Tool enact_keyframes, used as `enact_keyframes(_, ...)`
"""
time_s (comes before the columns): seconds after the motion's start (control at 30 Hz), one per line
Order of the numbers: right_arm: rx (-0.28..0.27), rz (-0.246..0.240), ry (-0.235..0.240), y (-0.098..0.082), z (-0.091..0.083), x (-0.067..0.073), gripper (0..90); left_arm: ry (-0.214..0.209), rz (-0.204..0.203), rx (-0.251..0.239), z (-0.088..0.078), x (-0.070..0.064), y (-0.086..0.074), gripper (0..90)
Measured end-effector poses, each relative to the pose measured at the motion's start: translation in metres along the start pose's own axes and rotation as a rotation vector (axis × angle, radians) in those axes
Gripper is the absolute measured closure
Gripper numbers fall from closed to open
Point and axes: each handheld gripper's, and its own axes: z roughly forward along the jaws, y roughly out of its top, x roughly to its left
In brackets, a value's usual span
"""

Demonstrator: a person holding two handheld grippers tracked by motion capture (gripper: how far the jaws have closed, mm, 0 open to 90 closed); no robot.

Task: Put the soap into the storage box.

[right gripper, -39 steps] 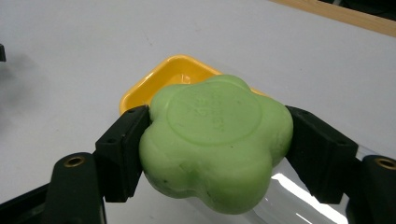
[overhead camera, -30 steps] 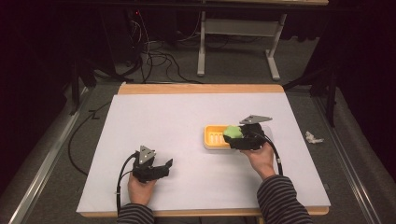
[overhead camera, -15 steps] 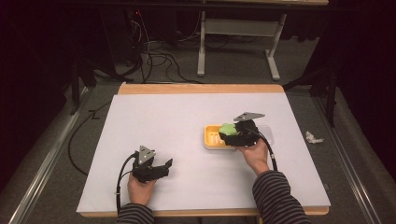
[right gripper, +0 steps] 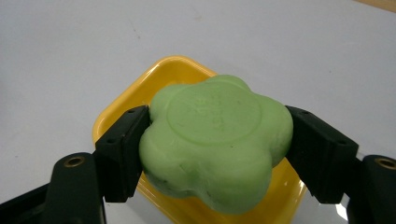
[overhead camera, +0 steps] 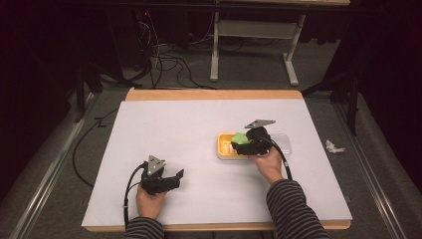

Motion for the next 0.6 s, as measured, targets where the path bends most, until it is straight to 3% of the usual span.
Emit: enact_keyframes(0.6,0.057,-0.002,-0.026,-0.002,0.015,0.001,26.9,-0.006,-0.01,-0.001,0.0,0.0,0.0,19.8)
